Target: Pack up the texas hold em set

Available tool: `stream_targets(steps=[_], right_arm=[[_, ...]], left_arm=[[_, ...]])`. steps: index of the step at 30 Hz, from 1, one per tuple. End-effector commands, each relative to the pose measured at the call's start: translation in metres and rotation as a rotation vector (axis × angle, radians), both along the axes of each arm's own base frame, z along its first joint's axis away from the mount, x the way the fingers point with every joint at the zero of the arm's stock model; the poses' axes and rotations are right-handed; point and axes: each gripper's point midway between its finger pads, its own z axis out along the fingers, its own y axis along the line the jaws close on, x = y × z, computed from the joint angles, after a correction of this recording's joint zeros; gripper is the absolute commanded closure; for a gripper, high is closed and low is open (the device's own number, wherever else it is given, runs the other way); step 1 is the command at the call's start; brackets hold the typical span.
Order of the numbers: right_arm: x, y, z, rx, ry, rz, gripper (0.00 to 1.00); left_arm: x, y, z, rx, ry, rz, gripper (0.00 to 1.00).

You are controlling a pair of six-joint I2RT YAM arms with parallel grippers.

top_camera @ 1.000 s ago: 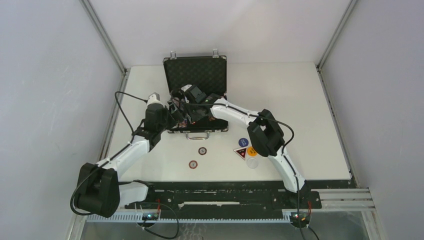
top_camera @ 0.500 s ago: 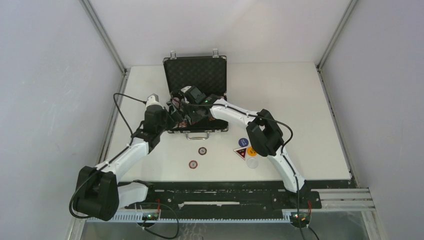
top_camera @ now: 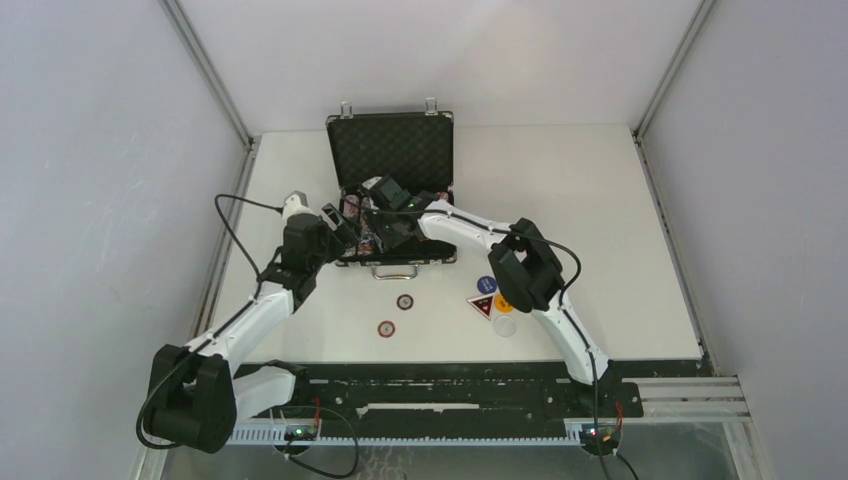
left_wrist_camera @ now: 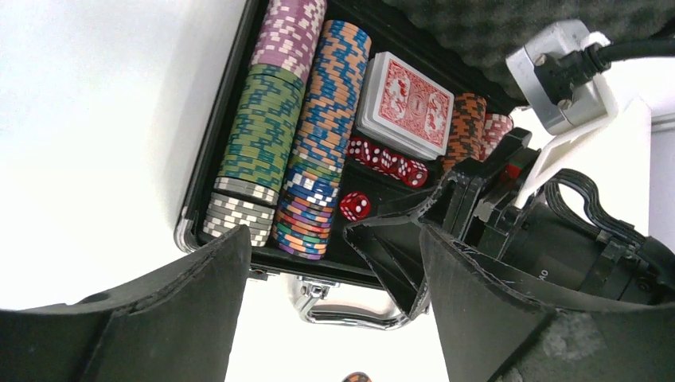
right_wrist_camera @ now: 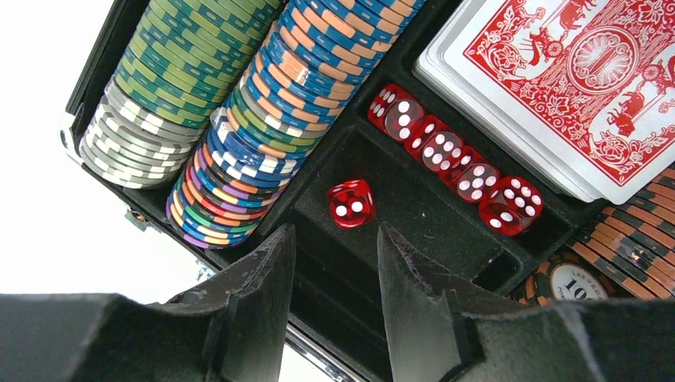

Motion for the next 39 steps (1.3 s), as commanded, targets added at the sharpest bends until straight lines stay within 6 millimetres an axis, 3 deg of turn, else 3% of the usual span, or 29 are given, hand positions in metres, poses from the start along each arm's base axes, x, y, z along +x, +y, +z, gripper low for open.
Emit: stream_targets(steps=[1, 7, 12, 20, 32, 39], right_arm=[[0.007, 0.009, 0.001, 0.031, -0.012, -0.012, 0.50], [0.011, 0.005, -0.009, 0.015, -0.005, -0.029, 0.54], [0.014, 0.003, -0.004, 0.020, -0.015, -0.040, 0.61], [0.019, 0.002, 0.014, 0.037, -0.060, -0.048, 0.71], [0.021, 0.003, 0.060, 0.092, -0.124, -0.044, 0.72], [0.029, -0.005, 0.068, 0.098, -0.141, -0.062, 0.72]], left_arm=[[0.003, 0.011, 0.010, -0.026, -0.045, 0.063, 0.17], [0.003, 0.014, 0.009, -0.038, -0.043, 0.075, 0.16], [0.003, 0.013, 0.009, -0.042, -0.046, 0.070, 0.17], [0.003, 0.012, 0.010, -0.046, -0.051, 0.063, 0.17], [0.003, 0.010, 0.010, -0.049, -0.057, 0.051, 0.17], [0.004, 0.010, 0.011, -0.050, -0.059, 0.049, 0.17]])
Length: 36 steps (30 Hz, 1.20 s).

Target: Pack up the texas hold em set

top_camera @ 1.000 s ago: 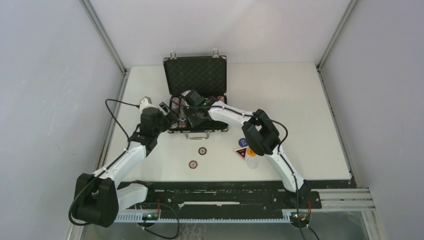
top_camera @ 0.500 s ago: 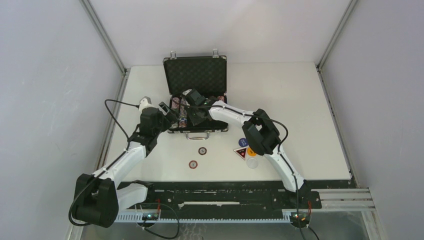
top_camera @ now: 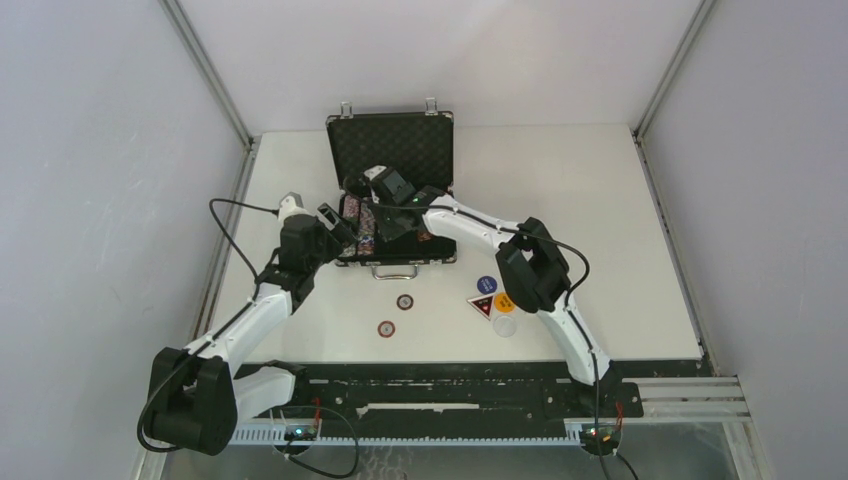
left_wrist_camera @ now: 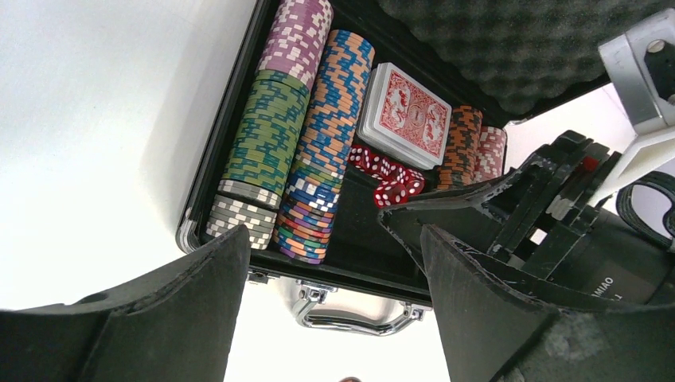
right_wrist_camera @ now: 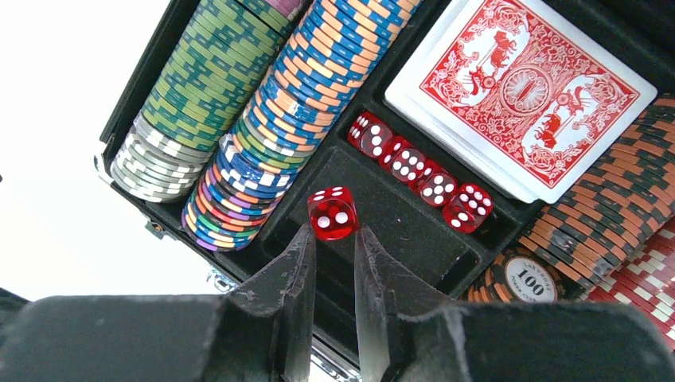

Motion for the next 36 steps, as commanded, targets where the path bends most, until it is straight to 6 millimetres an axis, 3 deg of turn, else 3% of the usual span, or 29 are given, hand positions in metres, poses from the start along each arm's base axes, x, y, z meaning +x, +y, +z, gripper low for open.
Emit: stream_targets(steps=[1, 17, 25, 29, 36], right_arm=[[0.017, -0.003, 0.046, 0.072, -0.084, -0.029, 0.72], [0.066, -0.037, 0.036, 0.059, -0.086, -0.123, 0.71], [0.071, -0.041, 0.027, 0.032, -0.090, -0.142, 0.56], [0.072, -0.042, 0.032, 0.032, -0.104, -0.144, 0.49], [0.068, -0.047, 0.064, 0.060, -0.178, -0.163, 0.49]], left_arm=[[0.003, 0.001, 0.010, -0.014, -0.052, 0.005, 0.17], [0.006, -0.001, 0.006, -0.009, -0.039, -0.007, 0.17], [0.007, -0.005, 0.002, -0.013, -0.024, -0.029, 0.17], [0.007, -0.005, 0.003, -0.014, -0.025, -0.031, 0.17], [0.007, -0.005, 0.004, -0.016, -0.031, -0.028, 0.17]])
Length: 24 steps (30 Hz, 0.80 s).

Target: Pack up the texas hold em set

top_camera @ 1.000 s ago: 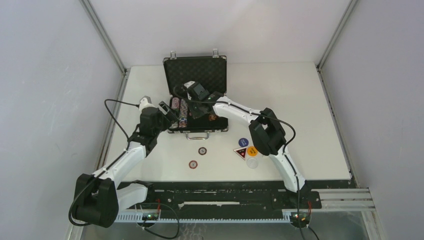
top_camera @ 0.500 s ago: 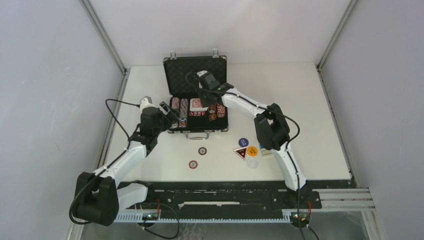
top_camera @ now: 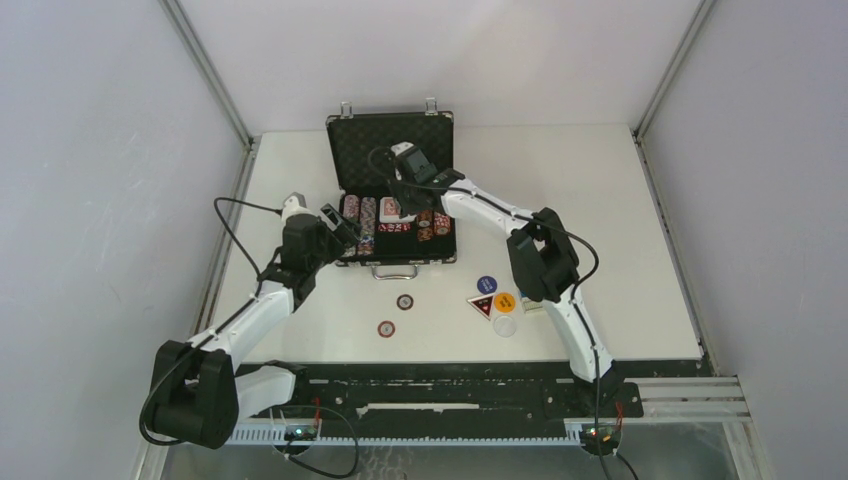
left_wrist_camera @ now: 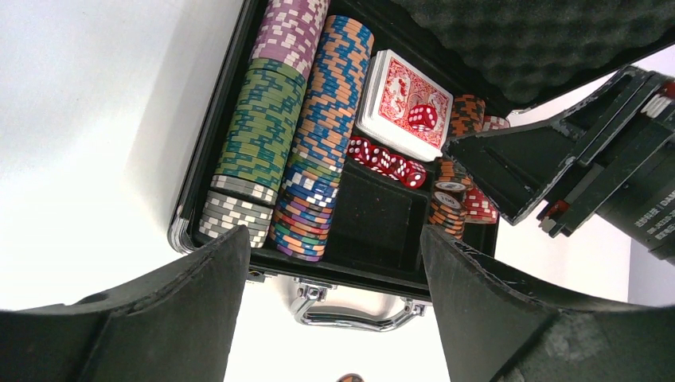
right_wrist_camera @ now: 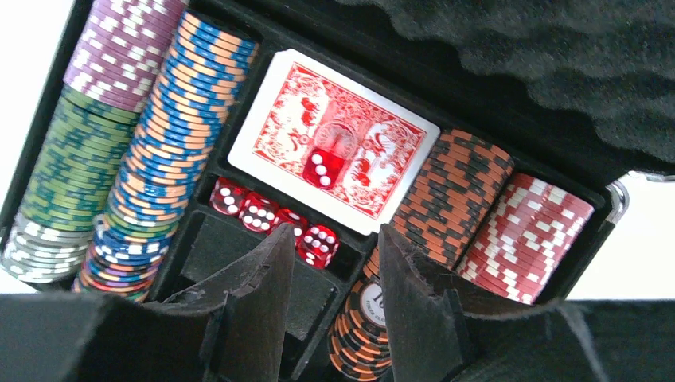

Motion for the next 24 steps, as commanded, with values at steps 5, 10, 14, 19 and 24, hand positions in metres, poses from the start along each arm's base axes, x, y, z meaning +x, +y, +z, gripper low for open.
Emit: stream_targets(steps=[5, 10, 14, 19, 24], right_arm=[[-0.009, -0.025, 0.083, 0.070, -0.191, -0.092, 0.51], [-0.039, -0.074, 0.070, 0.099, -0.110, -0.171, 0.50], [-0.069, -0.104, 0.051, 0.135, 0.040, -0.188, 0.42], [-0.087, -0.179, 0.054, -0.145, -0.132, -0.399, 0.41], [-0.115, -0.212, 0.028, -0.184, -0.049, -0.472, 0.09]], left_arm=[[0.006, -0.003, 0.012, -0.021, -0.057, -0.017, 0.17], [0.004, -0.010, 0.018, -0.017, -0.082, -0.047, 0.14], [0.001, -0.020, 0.029, 0.013, -0.121, -0.079, 0.13], [-0.003, -0.039, 0.037, 0.066, -0.135, -0.135, 0.11], [-0.007, -0.061, 0.045, 0.116, -0.150, -0.202, 0.11]])
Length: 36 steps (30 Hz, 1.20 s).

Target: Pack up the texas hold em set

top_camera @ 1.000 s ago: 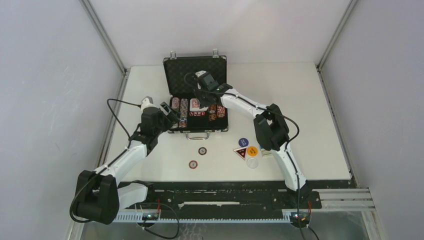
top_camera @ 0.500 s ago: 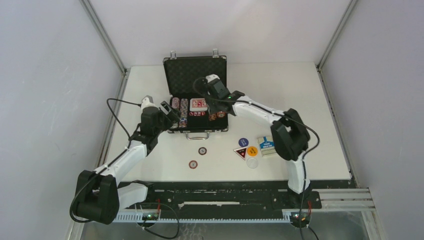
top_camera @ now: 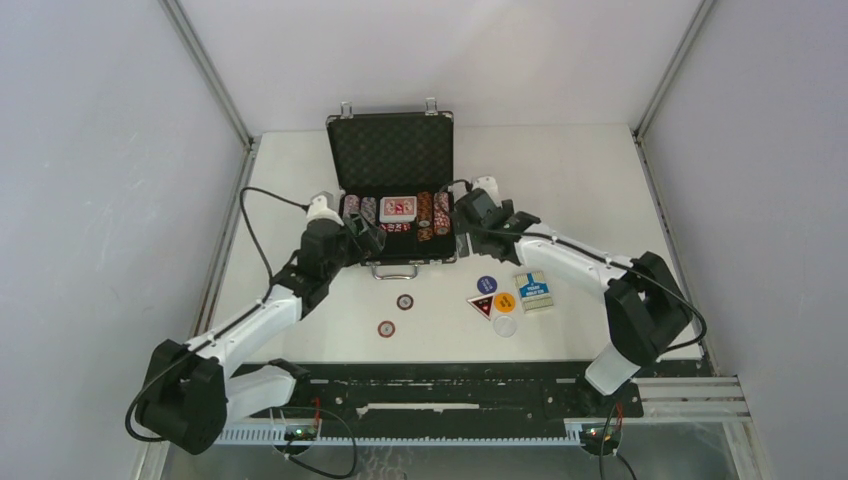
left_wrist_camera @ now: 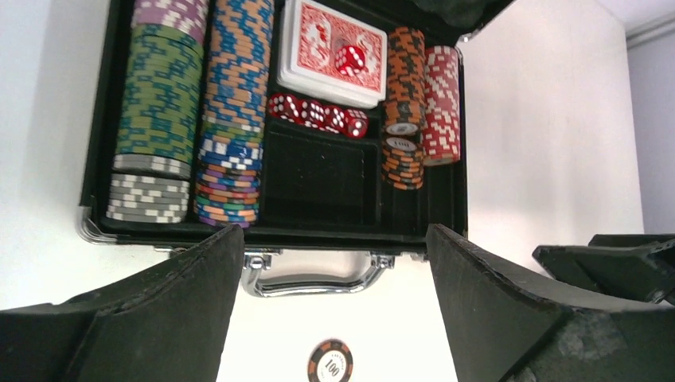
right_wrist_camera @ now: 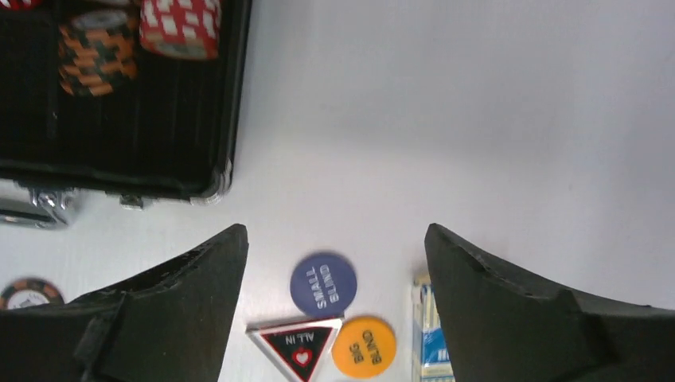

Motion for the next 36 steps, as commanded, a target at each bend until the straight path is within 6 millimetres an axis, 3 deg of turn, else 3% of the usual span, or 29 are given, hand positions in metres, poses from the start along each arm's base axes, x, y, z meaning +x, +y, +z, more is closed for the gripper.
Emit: stream_targets(steps=[1, 3, 10, 20, 25, 33, 36], right_arm=[[-0.013, -0.035, -0.006, 0.050, 0.040, -0.126, 0.06], [-0.025, -0.050, -0.024, 0.071, 0.103, -0.148, 0.00], [-0.045, -0.080, -0.046, 0.010, 0.146, -0.188, 0.00], [-0.057, -0.092, -0.053, 0.035, 0.209, -0.198, 0.07], [-0.069, -0.117, -0.068, -0.014, 0.289, -0.228, 0.05], [-0.080, -0.116, -0.086, 0.001, 0.380, -0.173, 0.04], [-0.082, -0.113, -0.092, 0.003, 0.417, -0.149, 0.17]], left_arm=[[0.008, -0.018, 0.033, 0.041, -0.087, -0.049, 0.11], [0.007, -0.027, 0.032, 0.028, -0.076, -0.083, 0.11], [0.009, -0.037, 0.025, 0.015, -0.052, -0.112, 0.11], [0.011, -0.043, 0.019, 0.005, -0.032, -0.129, 0.11], [0.011, -0.043, 0.018, 0.005, -0.031, -0.132, 0.11], [0.011, -0.044, 0.016, 0.008, -0.026, -0.134, 0.11], [0.012, -0.043, 0.015, 0.011, -0.025, -0.131, 0.11]])
